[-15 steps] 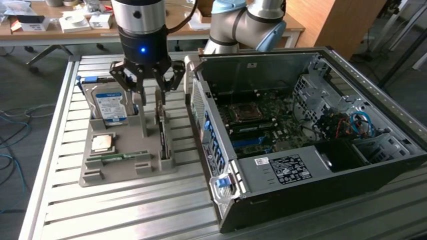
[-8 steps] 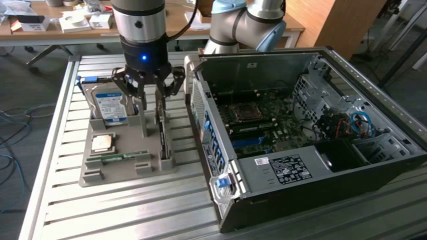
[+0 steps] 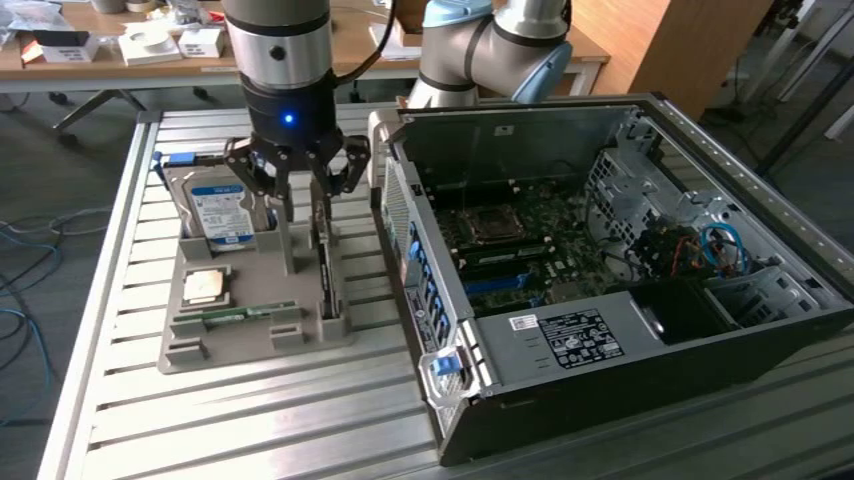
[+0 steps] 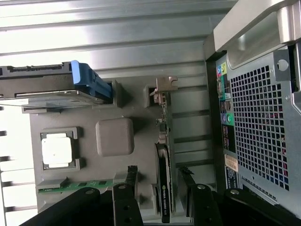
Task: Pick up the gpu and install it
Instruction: 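Pick up the gpu and move the gpu toward the slot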
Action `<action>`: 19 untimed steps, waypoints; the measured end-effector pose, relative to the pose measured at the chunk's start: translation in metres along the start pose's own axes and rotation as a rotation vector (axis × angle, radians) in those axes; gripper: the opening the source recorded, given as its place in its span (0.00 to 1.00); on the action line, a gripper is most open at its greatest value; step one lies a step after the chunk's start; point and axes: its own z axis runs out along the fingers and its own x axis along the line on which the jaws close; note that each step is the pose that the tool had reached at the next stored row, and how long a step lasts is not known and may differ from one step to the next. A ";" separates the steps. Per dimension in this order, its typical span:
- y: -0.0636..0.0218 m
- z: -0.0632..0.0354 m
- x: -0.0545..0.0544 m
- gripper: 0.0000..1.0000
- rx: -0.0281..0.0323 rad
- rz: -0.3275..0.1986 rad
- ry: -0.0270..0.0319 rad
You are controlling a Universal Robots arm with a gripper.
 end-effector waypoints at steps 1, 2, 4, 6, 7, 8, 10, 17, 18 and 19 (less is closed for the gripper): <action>-0.0001 0.0011 0.000 0.47 0.0001 0.000 0.0002; -0.0002 0.0024 0.000 0.47 0.0002 0.000 0.0004; -0.0003 0.0052 0.000 0.47 0.0001 0.000 0.0004; -0.0004 0.0069 0.000 0.47 0.0000 0.000 0.0003; -0.0004 0.0069 0.000 0.47 0.0000 0.000 0.0005; -0.0005 0.0069 0.000 0.47 0.0001 0.000 0.0005; -0.0005 0.0069 0.000 0.47 0.0000 0.000 0.0004; -0.0028 0.0069 -0.002 0.47 0.0000 0.000 0.0006; -0.0034 0.0068 -0.003 0.47 0.0000 0.000 0.0007; -0.0041 0.0068 -0.003 0.47 0.0000 0.000 0.0008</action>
